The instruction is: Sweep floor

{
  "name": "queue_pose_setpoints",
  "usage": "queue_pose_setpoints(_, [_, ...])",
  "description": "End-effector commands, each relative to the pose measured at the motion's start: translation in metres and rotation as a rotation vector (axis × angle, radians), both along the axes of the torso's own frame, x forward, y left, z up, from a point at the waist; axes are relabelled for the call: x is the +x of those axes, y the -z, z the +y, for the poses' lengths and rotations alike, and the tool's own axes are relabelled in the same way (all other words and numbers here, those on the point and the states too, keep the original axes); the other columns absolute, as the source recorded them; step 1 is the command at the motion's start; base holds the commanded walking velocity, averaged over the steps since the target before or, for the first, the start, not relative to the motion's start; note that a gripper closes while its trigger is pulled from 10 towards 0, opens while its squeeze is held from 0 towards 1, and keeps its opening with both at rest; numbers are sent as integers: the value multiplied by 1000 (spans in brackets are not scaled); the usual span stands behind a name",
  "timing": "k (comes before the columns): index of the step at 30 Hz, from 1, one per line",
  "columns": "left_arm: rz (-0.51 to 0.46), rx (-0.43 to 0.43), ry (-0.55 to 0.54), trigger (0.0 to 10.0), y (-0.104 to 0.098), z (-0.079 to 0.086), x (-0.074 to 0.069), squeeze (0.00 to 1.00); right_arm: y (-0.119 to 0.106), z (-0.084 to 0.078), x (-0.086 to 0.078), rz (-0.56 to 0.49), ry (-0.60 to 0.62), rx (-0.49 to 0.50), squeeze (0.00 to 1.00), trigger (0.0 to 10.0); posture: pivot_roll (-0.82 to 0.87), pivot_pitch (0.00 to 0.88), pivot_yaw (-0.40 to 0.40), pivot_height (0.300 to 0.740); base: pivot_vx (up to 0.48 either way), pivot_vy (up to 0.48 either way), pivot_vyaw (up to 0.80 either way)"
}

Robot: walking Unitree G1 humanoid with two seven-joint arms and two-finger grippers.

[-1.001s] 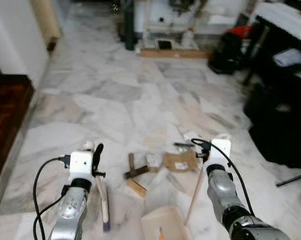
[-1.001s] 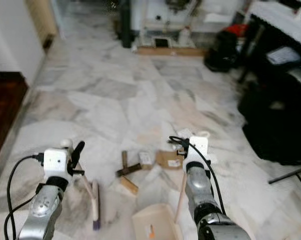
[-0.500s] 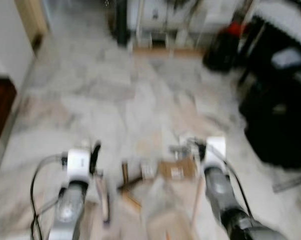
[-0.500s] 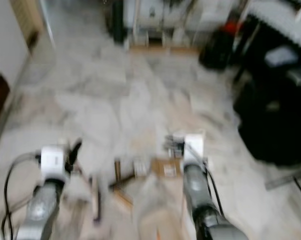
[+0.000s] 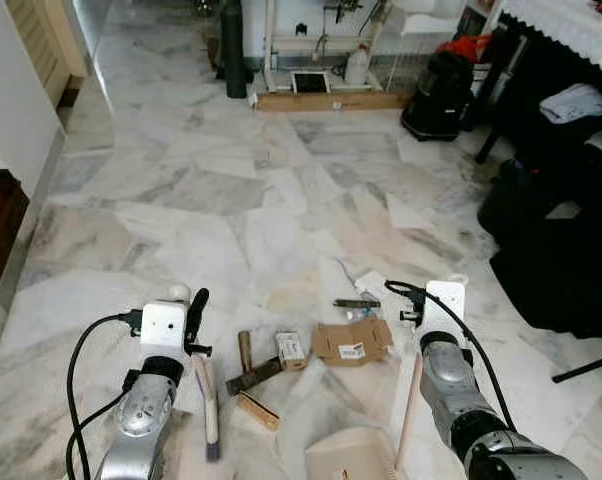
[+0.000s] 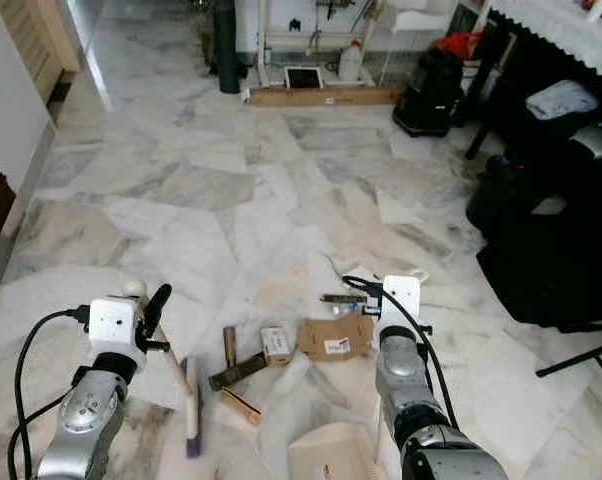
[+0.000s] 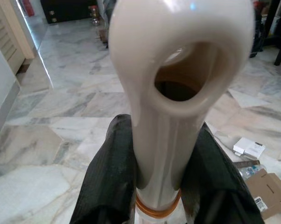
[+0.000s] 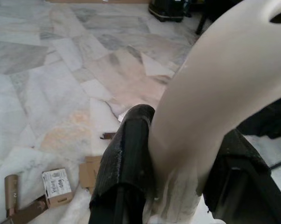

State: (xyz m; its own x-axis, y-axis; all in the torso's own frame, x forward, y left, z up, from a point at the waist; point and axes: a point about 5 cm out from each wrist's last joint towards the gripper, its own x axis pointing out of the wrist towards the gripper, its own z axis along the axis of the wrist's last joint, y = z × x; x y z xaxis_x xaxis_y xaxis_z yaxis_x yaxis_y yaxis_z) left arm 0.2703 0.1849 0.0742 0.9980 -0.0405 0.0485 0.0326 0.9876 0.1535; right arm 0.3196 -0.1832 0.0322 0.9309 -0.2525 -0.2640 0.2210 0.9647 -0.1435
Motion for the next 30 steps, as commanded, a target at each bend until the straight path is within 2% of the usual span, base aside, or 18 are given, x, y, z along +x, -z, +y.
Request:
queue_pose_setpoints(1, [35,1,21,10000,5,-2,-2,0,3,-7,-2,27,37,5,0,10000,55,81,-77,740,0,0,0])
queue_pose_setpoints(5, [55,-2,36,10000,8,-4,-2,0,2,-9,-2,21,54,25,0,10000,54,80,-77,740,0,0,0])
queue_pose_setpoints(10, [71,-8,49,10000,10,-5,-2,0,-13,-13,4,-101,75,3,0,10000,55,80,-78,740,0,0,0])
queue_pose_setpoints(16, [74,-9,58,10000,10,-5,-2,0,-21,-14,7,-150,73,-12,0,10000,55,80,-78,740,0,0,0])
queue_pose_setpoints(18, [74,-9,59,10000,10,-5,-2,0,-21,-14,7,-145,70,-16,0,10000,58,74,-75,740,0,0,0])
queue_pose_setpoints(21, [75,-9,61,10000,10,-4,-1,0,-12,-13,5,-68,75,-11,0,10000,58,73,-76,740,0,0,0])
queue_pose_setpoints(25, [75,-9,61,10000,9,-4,-1,0,-7,-12,3,-41,77,2,0,10000,60,73,-76,740,0,0,0])
queue_pose_setpoints(26, [75,-8,63,10000,9,-3,-1,0,1,-10,-2,22,77,6,0,10000,59,73,-73,740,0,0,0])
queue_pose_setpoints(28, [75,-8,66,10000,8,-3,-1,0,7,-9,-5,57,83,16,0,10000,59,73,-73,740,0,0,0])
queue_pose_setpoints(30, [75,-8,66,10000,8,-3,-1,0,8,-9,-6,60,87,24,0,10000,59,73,-73,740,0,0,0])
